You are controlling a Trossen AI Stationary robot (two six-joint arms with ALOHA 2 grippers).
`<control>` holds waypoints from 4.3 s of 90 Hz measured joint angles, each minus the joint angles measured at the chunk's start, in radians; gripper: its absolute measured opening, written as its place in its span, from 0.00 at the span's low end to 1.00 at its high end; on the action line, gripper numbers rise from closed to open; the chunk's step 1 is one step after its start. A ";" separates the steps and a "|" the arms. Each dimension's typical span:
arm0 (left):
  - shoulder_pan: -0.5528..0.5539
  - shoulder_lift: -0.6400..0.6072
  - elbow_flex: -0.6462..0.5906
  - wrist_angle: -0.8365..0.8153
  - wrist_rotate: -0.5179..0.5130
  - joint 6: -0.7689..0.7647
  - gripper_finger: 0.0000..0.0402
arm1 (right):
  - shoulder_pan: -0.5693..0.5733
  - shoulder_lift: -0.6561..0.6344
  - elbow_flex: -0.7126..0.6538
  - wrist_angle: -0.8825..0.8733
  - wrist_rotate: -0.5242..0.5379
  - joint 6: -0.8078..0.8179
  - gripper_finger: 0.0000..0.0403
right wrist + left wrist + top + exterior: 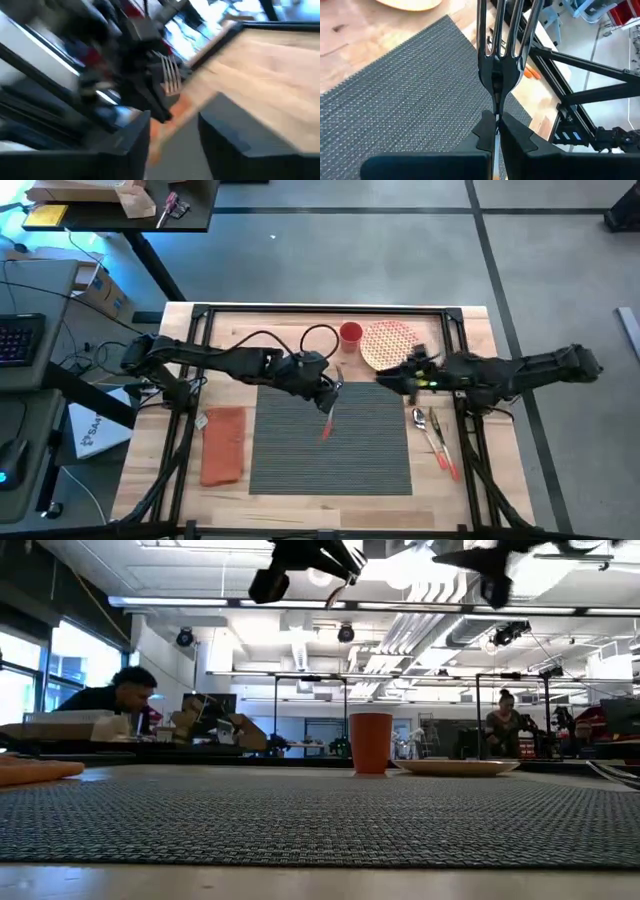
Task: Set table place
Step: Put the orange fork to the beside the orange spoon on the table, then fold the orange table napkin
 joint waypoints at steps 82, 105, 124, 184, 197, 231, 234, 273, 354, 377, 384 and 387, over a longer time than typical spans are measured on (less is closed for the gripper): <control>-0.012 -0.001 0.000 -0.024 0.007 0.136 0.04 | -0.035 0.459 0.533 -0.546 0.028 -0.119 0.01; -0.018 -0.003 0.000 -0.147 0.076 0.151 0.27 | -0.148 0.352 0.412 -0.792 -0.135 -0.239 0.00; -0.048 -0.003 0.000 -0.181 0.091 0.141 0.35 | -0.285 0.185 0.192 -0.927 -0.554 -0.385 0.00; -0.116 -0.003 0.000 -0.477 0.056 0.127 0.36 | -0.051 0.226 -0.165 -0.846 -0.630 -0.045 0.00; -0.134 -0.003 0.000 -0.548 0.040 0.070 0.36 | -0.036 0.226 -0.200 -0.837 -0.633 0.018 0.02; -0.209 -0.130 -0.071 -0.740 0.055 -0.156 0.36 | -0.029 0.224 -0.174 -0.857 -0.632 0.070 0.44; -0.223 -0.157 -0.089 -0.770 0.054 -0.204 0.36 | -0.029 0.224 -0.158 -0.867 -0.624 0.077 0.47; -0.223 -0.494 -0.628 -0.832 0.218 -0.593 0.36 | -0.040 0.226 0.093 -0.538 -0.302 0.113 0.53; 0.216 0.004 -0.697 -0.796 0.265 0.310 0.36 | -0.077 0.227 0.117 -0.481 -0.276 0.077 0.51; 0.222 0.076 -0.678 -0.798 0.308 0.436 0.16 | -0.051 0.227 0.117 -0.482 -0.274 0.076 0.51; 0.221 0.066 -0.653 -0.812 0.307 0.456 0.04 | -0.052 0.227 0.117 -0.481 -0.272 0.076 0.51; 0.222 0.060 -0.635 -0.826 0.301 0.461 0.03 | -0.052 0.227 0.117 -0.480 -0.267 0.075 0.51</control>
